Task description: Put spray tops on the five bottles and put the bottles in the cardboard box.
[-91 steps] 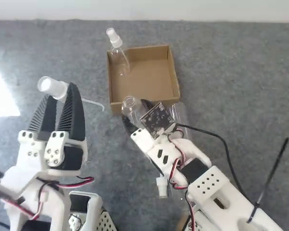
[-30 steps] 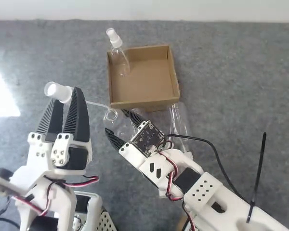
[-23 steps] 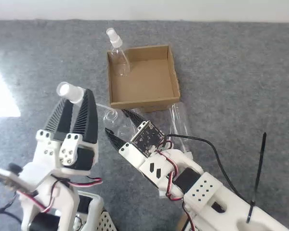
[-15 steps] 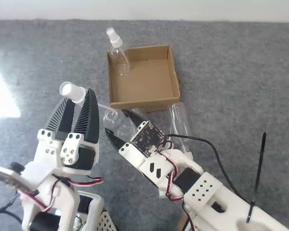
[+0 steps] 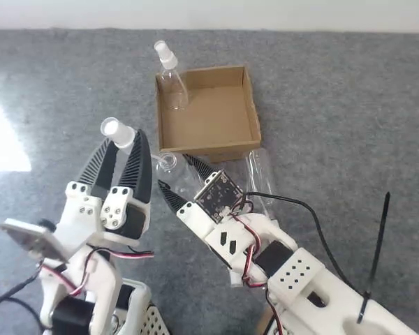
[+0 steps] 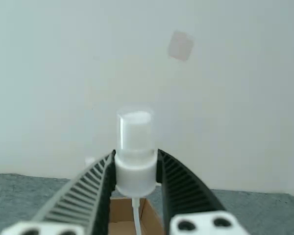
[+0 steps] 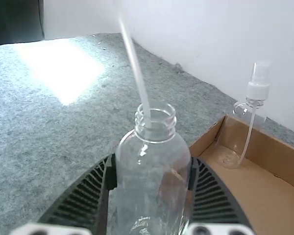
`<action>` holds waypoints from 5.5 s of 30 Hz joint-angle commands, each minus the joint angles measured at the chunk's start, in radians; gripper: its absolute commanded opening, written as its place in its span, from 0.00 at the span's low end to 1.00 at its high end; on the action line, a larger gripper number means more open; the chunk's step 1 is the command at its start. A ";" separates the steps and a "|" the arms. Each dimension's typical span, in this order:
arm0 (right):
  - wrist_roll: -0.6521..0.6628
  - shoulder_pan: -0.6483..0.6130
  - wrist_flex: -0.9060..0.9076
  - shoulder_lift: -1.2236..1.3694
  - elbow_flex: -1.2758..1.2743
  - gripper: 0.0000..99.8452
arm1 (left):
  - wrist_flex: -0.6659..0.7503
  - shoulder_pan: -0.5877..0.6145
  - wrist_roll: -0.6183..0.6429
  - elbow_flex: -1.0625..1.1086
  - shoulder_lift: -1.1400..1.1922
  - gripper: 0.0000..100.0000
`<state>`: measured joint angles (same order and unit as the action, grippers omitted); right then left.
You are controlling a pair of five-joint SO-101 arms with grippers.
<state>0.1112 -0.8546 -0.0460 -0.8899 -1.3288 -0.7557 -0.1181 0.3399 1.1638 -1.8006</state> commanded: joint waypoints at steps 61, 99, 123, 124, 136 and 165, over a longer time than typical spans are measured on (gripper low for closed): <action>0.012 0.008 -0.016 -0.033 -0.023 0.09 | -0.083 -0.071 -0.152 0.133 0.026 0.14; 0.012 -0.041 -0.016 -0.033 -0.044 0.09 | -0.048 -0.032 -0.224 0.143 0.031 0.05; 0.101 -0.035 -0.024 -0.033 -0.060 0.09 | -0.130 -0.028 -0.275 0.025 0.025 0.06; 0.101 -0.035 -0.024 -0.033 -0.060 0.09 | -0.135 -0.028 -0.278 0.019 0.025 0.06; 0.101 -0.035 -0.016 -0.033 -0.063 0.09 | -0.137 0.038 -0.354 -0.007 0.025 0.06; 0.104 -0.035 -0.025 -0.033 -0.072 0.09 | -0.130 -0.002 -0.384 0.180 0.028 0.06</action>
<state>0.2018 -0.8823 -0.0476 -0.8899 -1.4147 -0.8815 -0.1059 -0.0299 1.3357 -1.7852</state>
